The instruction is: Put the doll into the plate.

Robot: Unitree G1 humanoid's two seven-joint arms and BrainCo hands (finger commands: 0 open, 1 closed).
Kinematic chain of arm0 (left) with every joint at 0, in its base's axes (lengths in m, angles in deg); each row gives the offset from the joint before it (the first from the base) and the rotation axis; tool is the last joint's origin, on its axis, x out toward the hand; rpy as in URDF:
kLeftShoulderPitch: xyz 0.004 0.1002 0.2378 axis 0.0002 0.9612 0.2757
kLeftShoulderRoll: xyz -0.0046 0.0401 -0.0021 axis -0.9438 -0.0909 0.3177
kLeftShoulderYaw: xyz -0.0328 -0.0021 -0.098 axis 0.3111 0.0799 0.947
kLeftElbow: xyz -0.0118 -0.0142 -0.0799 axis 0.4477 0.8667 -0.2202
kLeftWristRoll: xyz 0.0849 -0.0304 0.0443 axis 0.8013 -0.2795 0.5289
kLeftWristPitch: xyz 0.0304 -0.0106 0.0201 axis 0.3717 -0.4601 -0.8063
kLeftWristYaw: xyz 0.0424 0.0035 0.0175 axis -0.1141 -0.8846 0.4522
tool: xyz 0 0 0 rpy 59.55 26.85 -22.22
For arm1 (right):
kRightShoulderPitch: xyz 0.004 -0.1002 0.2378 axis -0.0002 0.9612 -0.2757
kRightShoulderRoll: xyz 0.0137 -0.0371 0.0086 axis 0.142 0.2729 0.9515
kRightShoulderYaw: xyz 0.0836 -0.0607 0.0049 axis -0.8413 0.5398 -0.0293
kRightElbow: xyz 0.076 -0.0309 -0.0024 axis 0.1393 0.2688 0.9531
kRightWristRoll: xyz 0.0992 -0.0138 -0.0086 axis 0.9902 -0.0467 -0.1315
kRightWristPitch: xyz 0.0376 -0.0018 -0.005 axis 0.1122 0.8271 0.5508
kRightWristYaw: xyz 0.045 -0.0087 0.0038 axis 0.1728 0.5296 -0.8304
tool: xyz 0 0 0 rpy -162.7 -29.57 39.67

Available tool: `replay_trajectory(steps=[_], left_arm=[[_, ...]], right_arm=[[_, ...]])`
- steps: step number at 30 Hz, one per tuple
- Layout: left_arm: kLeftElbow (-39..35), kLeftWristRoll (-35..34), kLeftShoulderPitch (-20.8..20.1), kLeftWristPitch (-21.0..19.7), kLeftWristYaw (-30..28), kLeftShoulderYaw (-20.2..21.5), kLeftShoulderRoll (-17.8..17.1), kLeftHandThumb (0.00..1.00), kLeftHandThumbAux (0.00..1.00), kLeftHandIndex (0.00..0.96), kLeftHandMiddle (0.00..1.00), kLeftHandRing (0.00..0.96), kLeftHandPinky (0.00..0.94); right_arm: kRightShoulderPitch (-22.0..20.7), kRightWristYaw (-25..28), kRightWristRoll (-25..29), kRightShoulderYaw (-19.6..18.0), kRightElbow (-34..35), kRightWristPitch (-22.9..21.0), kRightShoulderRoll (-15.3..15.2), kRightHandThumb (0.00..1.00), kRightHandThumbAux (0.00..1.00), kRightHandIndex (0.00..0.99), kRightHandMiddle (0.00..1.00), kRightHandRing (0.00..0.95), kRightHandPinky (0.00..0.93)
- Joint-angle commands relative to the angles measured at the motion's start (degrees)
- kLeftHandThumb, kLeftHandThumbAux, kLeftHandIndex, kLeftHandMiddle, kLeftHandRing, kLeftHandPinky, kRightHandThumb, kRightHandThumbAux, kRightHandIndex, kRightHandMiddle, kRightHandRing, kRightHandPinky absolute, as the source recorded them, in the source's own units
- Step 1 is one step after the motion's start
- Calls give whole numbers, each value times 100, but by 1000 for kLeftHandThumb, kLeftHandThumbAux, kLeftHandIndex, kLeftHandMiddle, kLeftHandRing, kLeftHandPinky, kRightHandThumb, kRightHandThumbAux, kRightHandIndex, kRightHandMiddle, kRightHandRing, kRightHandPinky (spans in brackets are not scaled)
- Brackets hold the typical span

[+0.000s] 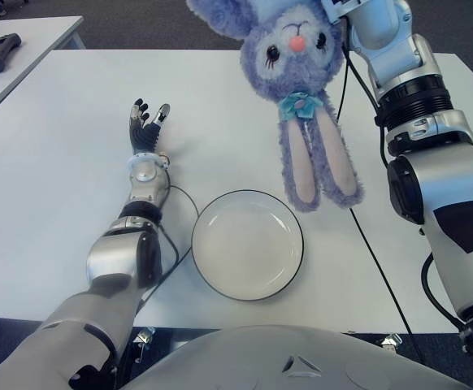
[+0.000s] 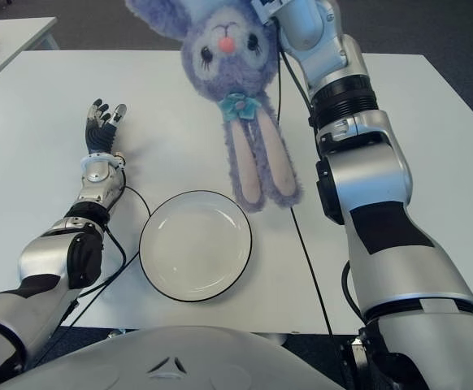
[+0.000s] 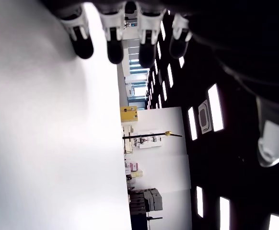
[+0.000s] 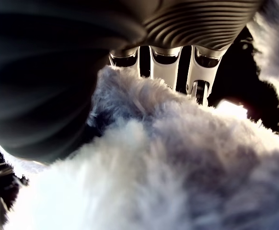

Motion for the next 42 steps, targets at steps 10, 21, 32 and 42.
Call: replay_trajectory(steps=[10, 21, 32, 42], left_arm=[[869, 40, 1140, -961, 75, -77, 623, 0, 513, 66, 118, 90, 66], [866, 27, 1133, -934, 103, -67, 658, 0, 525, 66, 121, 96, 82], [863, 35, 1118, -906, 135, -80, 688, 0, 553, 79, 140, 117, 94], [860, 43, 1111, -894, 162, -93, 705, 0, 556, 80, 139, 120, 98]], right_arm=[[330, 153, 101, 117, 240, -7, 541, 718, 710, 441, 866, 867, 884], [477, 424, 289, 114, 251, -18, 831, 720, 710, 441, 864, 864, 878], [619, 506, 298, 134, 326, -17, 1058, 717, 711, 441, 859, 860, 869], [647, 776, 438, 155, 261, 4, 1194, 719, 709, 441, 860, 862, 875]])
